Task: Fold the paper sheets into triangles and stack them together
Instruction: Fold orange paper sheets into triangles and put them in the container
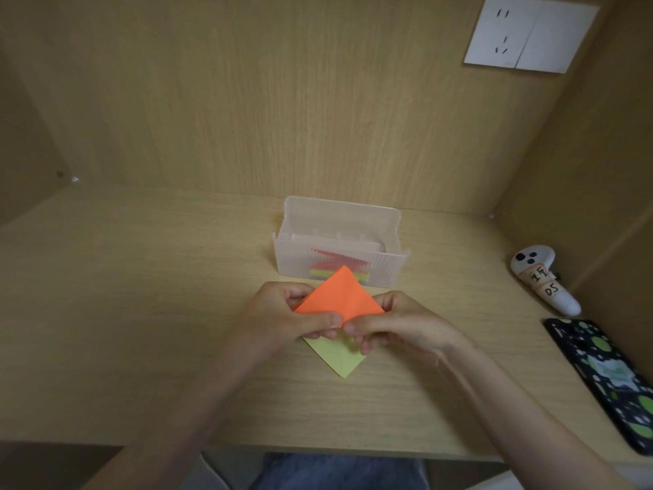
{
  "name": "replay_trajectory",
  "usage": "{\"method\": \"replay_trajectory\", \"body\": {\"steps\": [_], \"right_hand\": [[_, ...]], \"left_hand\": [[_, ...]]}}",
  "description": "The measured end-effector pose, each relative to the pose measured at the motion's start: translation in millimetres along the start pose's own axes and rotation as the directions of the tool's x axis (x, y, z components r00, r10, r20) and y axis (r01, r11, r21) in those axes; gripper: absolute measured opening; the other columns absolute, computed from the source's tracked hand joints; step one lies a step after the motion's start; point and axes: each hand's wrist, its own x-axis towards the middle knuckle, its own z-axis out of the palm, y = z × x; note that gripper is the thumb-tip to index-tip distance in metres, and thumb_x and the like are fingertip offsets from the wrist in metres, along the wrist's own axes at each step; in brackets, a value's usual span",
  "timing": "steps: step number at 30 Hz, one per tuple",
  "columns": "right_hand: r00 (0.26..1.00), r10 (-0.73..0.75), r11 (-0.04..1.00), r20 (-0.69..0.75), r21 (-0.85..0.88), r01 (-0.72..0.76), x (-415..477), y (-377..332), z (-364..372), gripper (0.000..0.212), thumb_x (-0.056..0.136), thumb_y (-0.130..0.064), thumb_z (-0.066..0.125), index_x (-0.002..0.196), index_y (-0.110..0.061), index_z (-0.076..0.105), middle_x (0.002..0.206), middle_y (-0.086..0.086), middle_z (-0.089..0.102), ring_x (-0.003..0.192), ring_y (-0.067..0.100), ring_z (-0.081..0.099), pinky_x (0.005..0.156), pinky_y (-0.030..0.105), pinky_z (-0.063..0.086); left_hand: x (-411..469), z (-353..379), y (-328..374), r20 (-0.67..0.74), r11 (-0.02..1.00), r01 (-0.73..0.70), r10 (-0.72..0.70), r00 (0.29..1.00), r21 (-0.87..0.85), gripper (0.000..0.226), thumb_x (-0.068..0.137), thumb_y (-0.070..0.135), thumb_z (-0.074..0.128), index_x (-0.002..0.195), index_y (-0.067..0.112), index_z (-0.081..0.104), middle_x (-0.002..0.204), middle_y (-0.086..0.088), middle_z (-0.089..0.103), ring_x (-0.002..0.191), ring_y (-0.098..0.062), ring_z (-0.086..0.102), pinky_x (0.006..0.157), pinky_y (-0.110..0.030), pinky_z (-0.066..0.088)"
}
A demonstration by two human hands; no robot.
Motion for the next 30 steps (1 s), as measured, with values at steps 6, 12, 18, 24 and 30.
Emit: {"method": "replay_trajectory", "body": {"steps": [6, 12, 18, 24, 30], "right_hand": [[0.999, -0.047, 0.996, 0.001, -0.073, 0.047, -2.9, -2.0, 1.7, 0.013, 0.077, -0.002, 0.071, 0.066, -0.011, 0.070, 0.061, 0.001, 0.066, 0.051, 0.008, 0.055, 0.056, 0.018, 0.049], [0.998, -0.059, 0.994, -0.028, -0.091, 0.056, -4.4, -1.0, 4.4, 0.016, 0.077, -0.003, 0.069, 0.063, -0.012, 0.069, 0.059, 0.000, 0.066, 0.052, 0.007, 0.055, 0.056, 0.017, 0.048], [0.995, -0.070, 0.995, -0.072, -0.072, 0.065, -6.6, 1.1, -1.3, 0.015, 0.079, -0.003, 0.068, 0.067, -0.012, 0.071, 0.059, 0.000, 0.066, 0.058, 0.008, 0.058, 0.058, 0.018, 0.050], [0.992, -0.068, 0.998, -0.105, -0.011, 0.068, -6.3, 6.3, -3.0, 0.017, 0.080, -0.002, 0.067, 0.067, -0.013, 0.071, 0.057, 0.000, 0.065, 0.055, 0.006, 0.059, 0.055, 0.016, 0.049], [0.989, -0.051, 0.997, -0.140, 0.043, 0.058, -7.8, 12.3, -17.2, 0.022, 0.079, -0.001, 0.066, 0.061, -0.013, 0.071, 0.060, 0.004, 0.064, 0.055, 0.009, 0.059, 0.055, 0.017, 0.050]], "left_hand": [[-2.8, 0.9, -0.1, 0.015, 1.000, 0.026, -0.026, 1.000, -0.014, 0.019, 0.072, 0.004, 0.076, 0.089, 0.005, 0.068, 0.063, 0.000, 0.073, 0.061, -0.009, 0.070, 0.060, -0.016, 0.055], [-4.0, 1.4, -1.7, 0.016, 0.999, 0.035, -0.034, 0.999, -0.028, 0.019, 0.073, 0.003, 0.076, 0.090, 0.004, 0.068, 0.070, -0.004, 0.074, 0.064, -0.012, 0.071, 0.064, -0.020, 0.057], [-4.0, -4.4, -0.3, 0.000, 0.998, 0.046, -0.046, 0.999, -0.049, 0.017, 0.073, 0.004, 0.076, 0.086, 0.008, 0.068, 0.069, -0.004, 0.074, 0.064, -0.013, 0.072, 0.059, -0.016, 0.054], [-3.0, -1.6, 1.1, 0.007, 0.998, 0.044, -0.044, 0.999, -0.045, 0.016, 0.073, 0.005, 0.076, 0.086, 0.010, 0.068, 0.068, 0.000, 0.074, 0.065, -0.012, 0.072, 0.059, -0.015, 0.054], [-3.6, -7.9, -0.5, -0.010, 0.995, 0.080, -0.081, 0.997, -0.067, 0.021, 0.074, 0.005, 0.076, 0.094, 0.006, 0.069, 0.073, -0.003, 0.075, 0.064, -0.011, 0.071, 0.055, -0.012, 0.050]]}}
